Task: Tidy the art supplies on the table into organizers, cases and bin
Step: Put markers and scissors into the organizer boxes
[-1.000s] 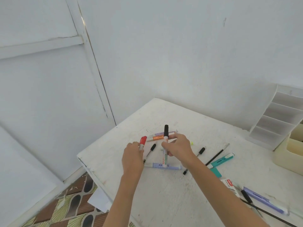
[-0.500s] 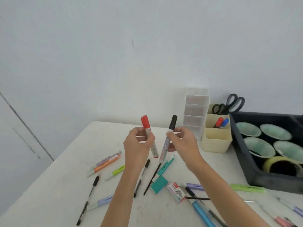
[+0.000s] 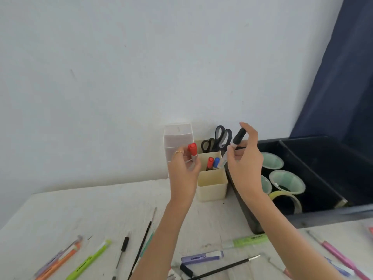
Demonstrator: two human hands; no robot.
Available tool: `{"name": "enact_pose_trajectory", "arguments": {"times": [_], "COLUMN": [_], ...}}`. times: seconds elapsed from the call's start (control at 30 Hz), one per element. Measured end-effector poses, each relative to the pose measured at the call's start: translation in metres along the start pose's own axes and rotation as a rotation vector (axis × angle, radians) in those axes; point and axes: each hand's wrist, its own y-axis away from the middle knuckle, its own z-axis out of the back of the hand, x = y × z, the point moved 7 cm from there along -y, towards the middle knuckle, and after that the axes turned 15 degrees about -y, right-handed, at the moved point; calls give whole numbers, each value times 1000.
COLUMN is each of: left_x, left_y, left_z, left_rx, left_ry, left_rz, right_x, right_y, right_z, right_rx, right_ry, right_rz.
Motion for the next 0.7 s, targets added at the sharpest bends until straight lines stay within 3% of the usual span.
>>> {"name": "enact_pose_trajectory", "arguments": {"times": [0.23,0.47,0.7], "left_x": [8,19,33], "left_y": [-17,-19,-10], "left_z": [-45,-72,-80], "left_rx": [64,153,242], "left_ry": [-61,-195,-286], "left_rz": [-65,-80,-20], "right_x": [-38,-75,-77], "right_y": [-10,-8,-1], "right_z": [-16,-27,-29], "right_rx": [99,242,315], "right_ry": [69,199,229], "right_rz": [58,-147,-121]}}
